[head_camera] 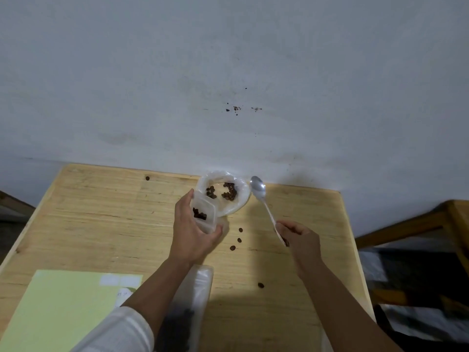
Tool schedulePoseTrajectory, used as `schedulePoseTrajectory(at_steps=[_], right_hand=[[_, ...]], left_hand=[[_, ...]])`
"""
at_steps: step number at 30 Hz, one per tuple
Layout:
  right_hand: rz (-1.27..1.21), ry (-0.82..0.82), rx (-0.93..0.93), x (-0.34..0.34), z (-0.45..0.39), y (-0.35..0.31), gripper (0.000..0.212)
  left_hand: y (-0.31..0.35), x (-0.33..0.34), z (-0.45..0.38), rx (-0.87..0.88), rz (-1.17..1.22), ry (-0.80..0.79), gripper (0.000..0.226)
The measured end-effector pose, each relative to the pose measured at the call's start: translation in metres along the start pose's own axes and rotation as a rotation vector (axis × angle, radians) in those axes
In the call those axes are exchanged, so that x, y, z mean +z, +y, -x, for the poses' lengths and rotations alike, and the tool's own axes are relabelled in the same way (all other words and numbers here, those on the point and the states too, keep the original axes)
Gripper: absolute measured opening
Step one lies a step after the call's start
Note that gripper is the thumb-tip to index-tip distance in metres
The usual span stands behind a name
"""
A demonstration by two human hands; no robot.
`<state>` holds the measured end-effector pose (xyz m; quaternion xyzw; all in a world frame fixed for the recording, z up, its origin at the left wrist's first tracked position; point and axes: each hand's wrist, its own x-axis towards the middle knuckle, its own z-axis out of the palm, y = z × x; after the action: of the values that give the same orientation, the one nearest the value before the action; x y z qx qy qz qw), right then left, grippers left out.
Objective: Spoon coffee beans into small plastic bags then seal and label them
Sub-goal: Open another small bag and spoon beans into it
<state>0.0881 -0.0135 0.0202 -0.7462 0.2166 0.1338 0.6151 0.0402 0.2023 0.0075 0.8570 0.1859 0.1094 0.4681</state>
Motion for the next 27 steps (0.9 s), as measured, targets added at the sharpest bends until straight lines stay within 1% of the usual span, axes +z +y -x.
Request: schedulePoseTrajectory(at_steps=[2, 4, 8, 10, 18, 21, 23, 24, 25, 27], right_hand=[[-0.017, 0.12, 0.067, 0.005, -0.01, 0.014, 0.009], [0.017, 0.204, 0.086, 0.01, -0.016, 0.021, 0.007], [0.082, 0.295, 0.08, 0.018, -0.022, 0.023, 0.003], [0.129, 0.304, 0.071, 0.02, -0.024, 0.023, 0.003], [0.434, 0.262, -0.026, 0.025, -0.028, 0.025, 0.013], [0.453, 0.26, -0.07, 0.029, -0.025, 0.018, 0.014], [0.393, 0.228, -0.178, 0.036, -0.014, 0.006, 0.016], [0.354, 0.183, -0.242, 0.04, -0.005, -0.004, 0.015], [0.306, 0.105, -0.312, 0.043, 0.005, -0.016, 0.014], [0.246, -0.134, -0.414, 0.049, 0.025, -0.042, 0.007]], left_hand=[[0.001, 0.002, 0.002, 0.0, -0.015, -0.003, 0.105], [0.0, 0.003, 0.004, 0.009, -0.03, -0.004, 0.103], [0.002, 0.006, 0.005, 0.014, -0.052, -0.006, 0.102], [0.003, 0.007, 0.005, 0.017, -0.064, -0.003, 0.101], [0.005, 0.006, 0.007, 0.02, -0.067, -0.014, 0.102], [0.009, 0.004, 0.009, 0.038, -0.064, -0.015, 0.103], [0.013, 0.003, 0.011, 0.055, -0.054, -0.012, 0.104], [0.015, 0.002, 0.011, 0.062, -0.042, -0.013, 0.104], [0.018, 0.002, 0.012, 0.074, -0.029, -0.011, 0.105], [0.024, 0.001, 0.013, 0.103, -0.006, -0.005, 0.106]])
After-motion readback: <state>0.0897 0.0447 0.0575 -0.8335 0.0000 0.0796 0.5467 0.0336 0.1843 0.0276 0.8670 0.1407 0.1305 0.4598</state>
